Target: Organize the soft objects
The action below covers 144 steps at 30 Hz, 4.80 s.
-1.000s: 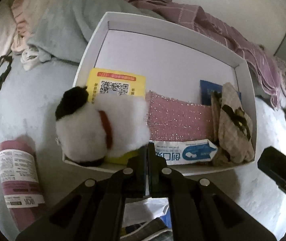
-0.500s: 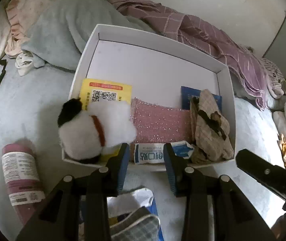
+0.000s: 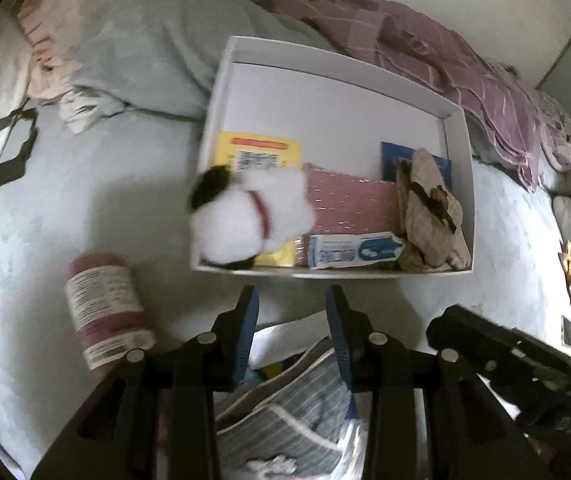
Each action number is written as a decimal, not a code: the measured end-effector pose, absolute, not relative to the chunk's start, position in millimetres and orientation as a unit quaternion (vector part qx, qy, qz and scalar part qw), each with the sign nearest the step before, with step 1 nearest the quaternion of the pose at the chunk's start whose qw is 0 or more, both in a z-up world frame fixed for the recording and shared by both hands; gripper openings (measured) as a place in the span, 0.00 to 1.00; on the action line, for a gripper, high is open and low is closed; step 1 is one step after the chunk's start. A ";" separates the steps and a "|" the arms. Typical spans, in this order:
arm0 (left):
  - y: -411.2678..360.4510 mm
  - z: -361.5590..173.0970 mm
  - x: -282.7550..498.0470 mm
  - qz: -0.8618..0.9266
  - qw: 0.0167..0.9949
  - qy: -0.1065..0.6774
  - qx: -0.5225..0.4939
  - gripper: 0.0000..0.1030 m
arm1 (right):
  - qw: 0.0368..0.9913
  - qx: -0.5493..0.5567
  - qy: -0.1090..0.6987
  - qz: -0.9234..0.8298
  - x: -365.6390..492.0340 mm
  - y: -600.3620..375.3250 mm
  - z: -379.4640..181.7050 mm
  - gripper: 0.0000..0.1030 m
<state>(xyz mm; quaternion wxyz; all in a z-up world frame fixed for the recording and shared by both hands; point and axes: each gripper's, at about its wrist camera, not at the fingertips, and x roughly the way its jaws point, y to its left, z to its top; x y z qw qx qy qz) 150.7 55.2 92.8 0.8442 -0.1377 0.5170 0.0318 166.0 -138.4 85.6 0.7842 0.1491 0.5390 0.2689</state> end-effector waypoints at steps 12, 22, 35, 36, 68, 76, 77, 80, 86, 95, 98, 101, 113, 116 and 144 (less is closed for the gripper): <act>97.7 83.9 138.9 0.061 0.824 0.540 -0.159 0.33 | 0.726 0.129 0.599 0.313 157.4 -94.5 54.4 0.40; 106.5 71.8 142.0 0.074 0.812 0.557 -0.159 0.33 | 0.690 0.122 0.634 0.325 156.5 -79.2 29.1 0.40; 106.2 59.9 146.9 0.052 0.797 0.575 -0.176 0.33 | 0.677 0.168 0.619 0.362 157.6 -91.5 31.8 0.24; 105.9 60.3 147.1 0.052 0.798 0.574 -0.176 0.33 | 0.676 0.174 0.614 0.368 157.1 -93.2 35.8 0.23; 60.9 24.3 165.0 -0.012 0.761 0.627 -0.165 0.15 | 0.753 0.237 0.536 0.299 171.2 -174.1 81.7 0.22; 49.0 28.0 162.9 -0.004 0.780 0.610 -0.140 0.02 | 0.758 0.245 0.531 0.291 171.9 -182.5 83.2 0.22; 46.5 33.3 164.7 -0.004 0.782 0.607 -0.140 0.01 | 0.758 0.246 0.529 0.291 171.6 -183.5 83.5 0.22; 45.0 42.0 162.7 -0.004 0.792 0.594 -0.142 0.01 | 0.759 0.249 0.527 0.291 172.2 -184.2 84.4 0.22; 58.9 51.0 151.4 -0.012 0.801 0.585 -0.129 0.01 | 0.763 0.255 0.523 0.282 172.9 -187.9 84.9 0.22; 64.5 37.5 159.1 -0.016 0.791 0.596 -0.141 0.23 | 0.763 0.258 0.521 0.283 174.3 -188.1 83.9 0.22; 60.3 32.5 165.9 -0.024 0.788 0.599 -0.141 0.23 | 0.763 0.258 0.520 0.284 174.3 -188.6 84.1 0.22; 49.8 25.8 173.4 -0.031 0.785 0.604 -0.133 0.23 | 0.764 0.259 0.520 0.282 174.2 -188.9 83.6 0.22; 41.9 17.3 179.8 -0.020 0.793 0.596 -0.122 0.02 | 0.770 0.266 0.516 0.263 177.5 -200.0 82.0 0.22; 45.7 28.5 174.3 -0.027 0.802 0.584 -0.123 0.02 | 0.771 0.268 0.515 0.263 177.3 -202.5 82.9 0.22; 97.1 119.9 161.7 -0.082 0.907 0.356 -0.211 0.01 | 0.806 0.320 0.428 0.255 194.5 -194.2 109.0 0.22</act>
